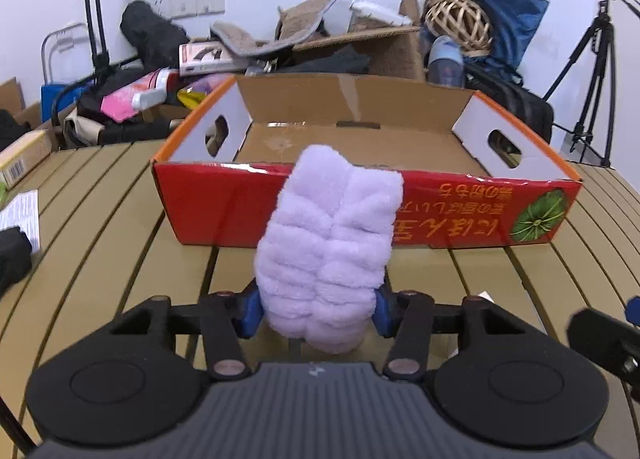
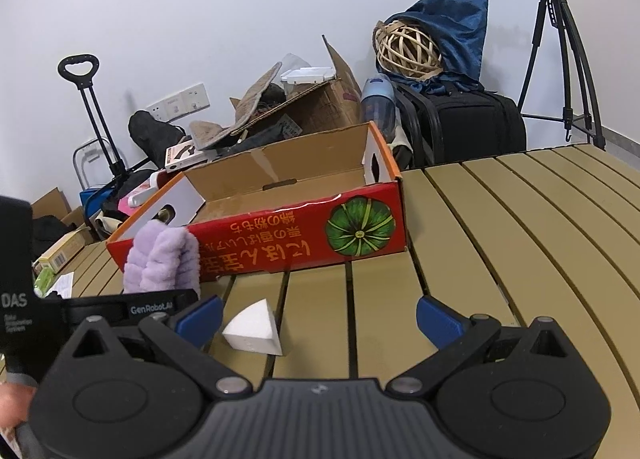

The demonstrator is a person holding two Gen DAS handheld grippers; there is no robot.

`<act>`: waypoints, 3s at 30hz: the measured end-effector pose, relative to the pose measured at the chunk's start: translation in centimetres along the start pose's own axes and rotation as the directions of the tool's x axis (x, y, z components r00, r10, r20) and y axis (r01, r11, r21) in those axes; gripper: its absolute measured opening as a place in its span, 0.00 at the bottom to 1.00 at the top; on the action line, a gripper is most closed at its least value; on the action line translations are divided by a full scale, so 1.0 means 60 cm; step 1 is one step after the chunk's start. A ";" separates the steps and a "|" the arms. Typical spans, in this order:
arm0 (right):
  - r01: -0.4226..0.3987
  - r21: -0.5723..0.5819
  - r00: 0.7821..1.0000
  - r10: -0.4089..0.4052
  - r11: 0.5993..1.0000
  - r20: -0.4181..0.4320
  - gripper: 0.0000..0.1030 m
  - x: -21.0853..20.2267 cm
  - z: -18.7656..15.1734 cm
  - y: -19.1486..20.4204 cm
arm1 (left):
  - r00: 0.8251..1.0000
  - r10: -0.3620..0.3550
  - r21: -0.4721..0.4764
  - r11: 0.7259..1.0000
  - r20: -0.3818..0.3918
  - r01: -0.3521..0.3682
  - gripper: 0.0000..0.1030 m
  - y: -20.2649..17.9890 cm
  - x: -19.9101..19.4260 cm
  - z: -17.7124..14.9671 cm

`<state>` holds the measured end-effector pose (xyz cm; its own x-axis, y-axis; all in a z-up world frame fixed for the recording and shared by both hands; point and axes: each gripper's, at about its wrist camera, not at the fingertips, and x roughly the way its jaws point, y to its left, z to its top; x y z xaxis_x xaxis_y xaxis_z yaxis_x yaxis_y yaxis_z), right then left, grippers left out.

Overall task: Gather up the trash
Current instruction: 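Close the left gripper on the lavender fuzzy sock and lift it, then close the right gripper on the white foam wedge while the left gripper holds the lavender sock, then carry the lavender sock and white wedge off the table down over the bin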

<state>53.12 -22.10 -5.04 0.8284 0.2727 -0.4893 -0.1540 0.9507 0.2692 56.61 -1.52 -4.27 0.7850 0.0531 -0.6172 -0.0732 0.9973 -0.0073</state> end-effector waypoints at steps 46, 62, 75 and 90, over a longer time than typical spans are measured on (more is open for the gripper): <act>0.051 -0.061 0.990 -0.059 0.997 -0.132 0.30 0.091 -0.017 0.113 | 0.992 -0.041 -0.076 0.996 0.119 0.050 0.41 0.179 -0.191 -0.065; 0.050 -0.118 0.994 -0.061 0.992 -0.089 0.27 -0.004 -0.033 0.145 | 0.990 -0.042 -0.094 0.994 0.137 0.056 0.41 0.197 -0.265 -0.088; 0.021 -0.166 0.996 -0.034 0.986 -0.079 0.27 -0.136 -0.068 0.159 | 0.989 -0.049 -0.100 0.993 0.137 0.063 0.41 0.183 -0.358 -0.135; 0.005 -0.174 0.999 -0.014 0.985 -0.053 0.27 -0.289 -0.134 0.148 | 0.992 -0.048 -0.113 0.992 0.118 0.061 0.41 0.181 -0.455 -0.221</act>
<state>33.06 -17.20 -0.87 0.8009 0.2666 -0.5361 -0.2417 0.9632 0.1180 26.24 7.16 2.06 0.8548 0.0109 -0.5188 -0.0937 0.9866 -0.1337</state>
